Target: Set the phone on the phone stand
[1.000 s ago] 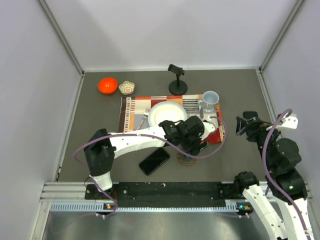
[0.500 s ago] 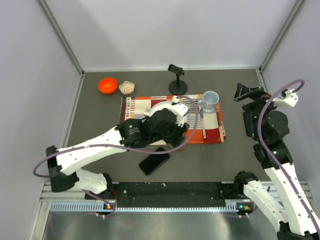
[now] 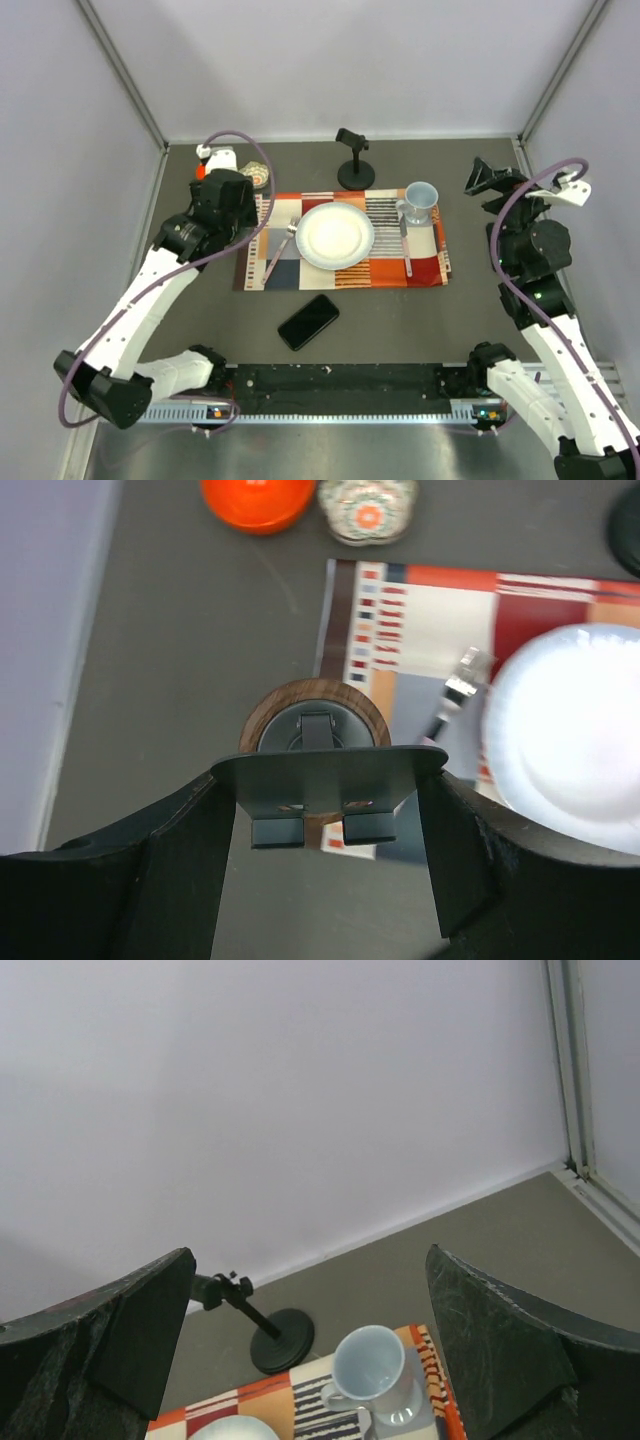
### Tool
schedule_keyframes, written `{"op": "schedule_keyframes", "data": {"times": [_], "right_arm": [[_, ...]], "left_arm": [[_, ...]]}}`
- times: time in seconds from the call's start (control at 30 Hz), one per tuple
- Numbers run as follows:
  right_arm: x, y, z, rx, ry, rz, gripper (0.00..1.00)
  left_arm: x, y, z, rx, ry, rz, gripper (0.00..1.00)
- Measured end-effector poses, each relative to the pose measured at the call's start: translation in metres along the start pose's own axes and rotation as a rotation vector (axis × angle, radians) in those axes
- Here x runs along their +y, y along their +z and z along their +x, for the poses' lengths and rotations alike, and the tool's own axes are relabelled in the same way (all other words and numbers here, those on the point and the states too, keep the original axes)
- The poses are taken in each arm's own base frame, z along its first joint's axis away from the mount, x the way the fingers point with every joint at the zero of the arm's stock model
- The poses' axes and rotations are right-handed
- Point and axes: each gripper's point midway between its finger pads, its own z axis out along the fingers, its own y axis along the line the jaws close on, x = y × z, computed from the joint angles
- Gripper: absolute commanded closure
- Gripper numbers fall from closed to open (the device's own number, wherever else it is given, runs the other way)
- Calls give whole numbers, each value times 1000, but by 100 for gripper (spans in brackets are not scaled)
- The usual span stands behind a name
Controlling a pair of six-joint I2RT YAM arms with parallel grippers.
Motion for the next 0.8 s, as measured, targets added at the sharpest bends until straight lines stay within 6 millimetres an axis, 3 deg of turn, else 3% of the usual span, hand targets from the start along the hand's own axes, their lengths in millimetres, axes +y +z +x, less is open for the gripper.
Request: {"op": "schedule_keyframes", "data": {"times": [0.2,0.33,0.6,0.8], "right_arm": [[-5,-5,2,2,-96,-8,1],[-7,-12,4,0,-143,-20,1],[-11,-15,16,8,-208,-31,1],[-15,-15,27,21,-236,-35,1]], "left_arm": [[48,66,-2,16,5,-178,100],[71,112,8,87,-20,-187,100],[82,185,12,199,-46,-80,100],[93,217,34,285,-97,13,100]]}}
